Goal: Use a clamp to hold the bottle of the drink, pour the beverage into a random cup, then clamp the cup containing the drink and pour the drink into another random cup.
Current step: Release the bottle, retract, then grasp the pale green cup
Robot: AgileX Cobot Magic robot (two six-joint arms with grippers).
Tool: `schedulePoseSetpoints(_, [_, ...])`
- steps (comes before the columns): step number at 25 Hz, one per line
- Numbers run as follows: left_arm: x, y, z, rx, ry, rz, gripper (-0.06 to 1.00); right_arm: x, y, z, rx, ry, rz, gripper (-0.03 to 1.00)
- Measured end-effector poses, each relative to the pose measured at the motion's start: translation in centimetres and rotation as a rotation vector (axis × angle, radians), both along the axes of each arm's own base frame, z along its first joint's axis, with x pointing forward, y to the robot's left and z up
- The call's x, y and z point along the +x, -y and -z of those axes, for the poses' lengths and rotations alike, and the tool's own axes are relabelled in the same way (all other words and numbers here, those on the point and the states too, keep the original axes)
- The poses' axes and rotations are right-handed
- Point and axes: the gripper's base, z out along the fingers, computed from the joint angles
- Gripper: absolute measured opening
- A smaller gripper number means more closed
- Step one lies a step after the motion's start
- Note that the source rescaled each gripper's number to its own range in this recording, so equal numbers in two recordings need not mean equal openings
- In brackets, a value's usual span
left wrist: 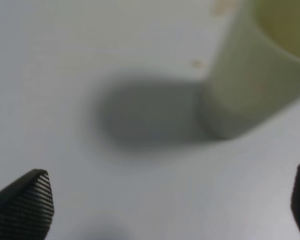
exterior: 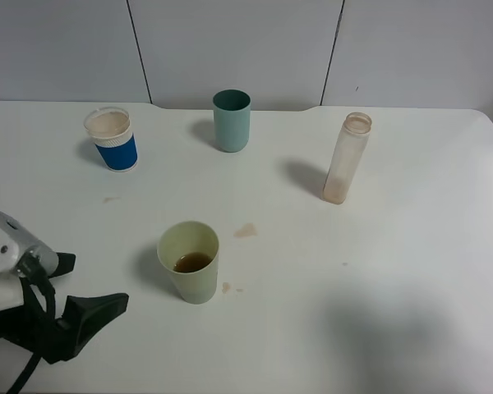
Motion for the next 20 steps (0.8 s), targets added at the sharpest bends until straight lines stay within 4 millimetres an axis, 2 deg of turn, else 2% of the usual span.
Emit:
schedulePoseSetpoints(6, [-0.9, 0.9, 0.0, -0.008, -0.011, 0.093, 0.83, 0.0, 0.0, 0.0, 0.000, 0.000, 0.000, 1.00])
schedulePoseSetpoints(14, [-0.7, 1.3, 0.5, 0.018, -0.013, 0.102, 0.83, 0.0, 0.0, 0.0, 0.000, 0.000, 0.000, 1.00])
schedulePoseSetpoints(20, [0.6, 2.3, 2.2, 0.075, -0.008, 0.096, 0.97, 0.0, 0.0, 0.0, 0.000, 0.000, 0.000, 1.00])
